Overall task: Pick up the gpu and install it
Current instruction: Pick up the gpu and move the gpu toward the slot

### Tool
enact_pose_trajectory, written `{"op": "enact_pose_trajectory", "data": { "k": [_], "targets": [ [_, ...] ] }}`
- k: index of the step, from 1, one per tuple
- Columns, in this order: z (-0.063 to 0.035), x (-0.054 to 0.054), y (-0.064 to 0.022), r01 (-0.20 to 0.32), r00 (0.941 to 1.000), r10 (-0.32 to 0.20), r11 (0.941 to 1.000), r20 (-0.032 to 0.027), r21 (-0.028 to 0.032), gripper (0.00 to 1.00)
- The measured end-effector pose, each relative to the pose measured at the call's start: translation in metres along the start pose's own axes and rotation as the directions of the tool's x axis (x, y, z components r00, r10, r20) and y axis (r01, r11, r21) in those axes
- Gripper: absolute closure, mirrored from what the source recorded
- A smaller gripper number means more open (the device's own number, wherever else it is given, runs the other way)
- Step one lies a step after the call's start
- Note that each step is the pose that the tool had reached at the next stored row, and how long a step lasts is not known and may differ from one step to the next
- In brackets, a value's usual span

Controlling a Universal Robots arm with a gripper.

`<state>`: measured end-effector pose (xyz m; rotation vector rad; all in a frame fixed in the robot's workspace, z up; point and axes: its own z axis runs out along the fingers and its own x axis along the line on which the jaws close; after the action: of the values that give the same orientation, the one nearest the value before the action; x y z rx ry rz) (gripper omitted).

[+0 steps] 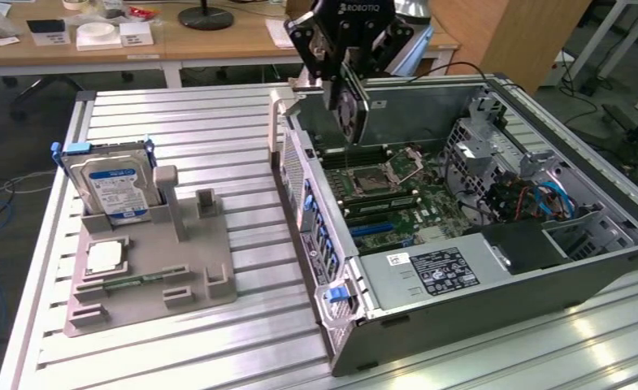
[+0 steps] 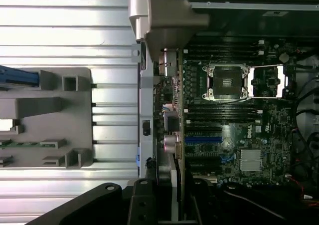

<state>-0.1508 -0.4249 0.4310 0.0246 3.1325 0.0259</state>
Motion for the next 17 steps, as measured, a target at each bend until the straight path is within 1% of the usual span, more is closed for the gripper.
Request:
{"op": "enact_pose_trajectory", "data": {
  "k": [5,7,9,17],
  "targets": [
    [0.0000,0.000,0.0000,0.000,1.0000,0.000,1.0000,0.0000,0.0000,0.72],
    [0.0001,-0.004,0.0001,0.000,1.0000,0.000,1.0000,0.0000,-0.0001,0.72],
    [0.0001,-0.011,0.0002,0.000,1.0000,0.000,1.0000,0.0000,0.0000,0.72],
    [0.0007,-0.047,0.0008,0.000,1.0000,0.000,1.0000,0.0000,-0.0002,0.72]
  ]
}}
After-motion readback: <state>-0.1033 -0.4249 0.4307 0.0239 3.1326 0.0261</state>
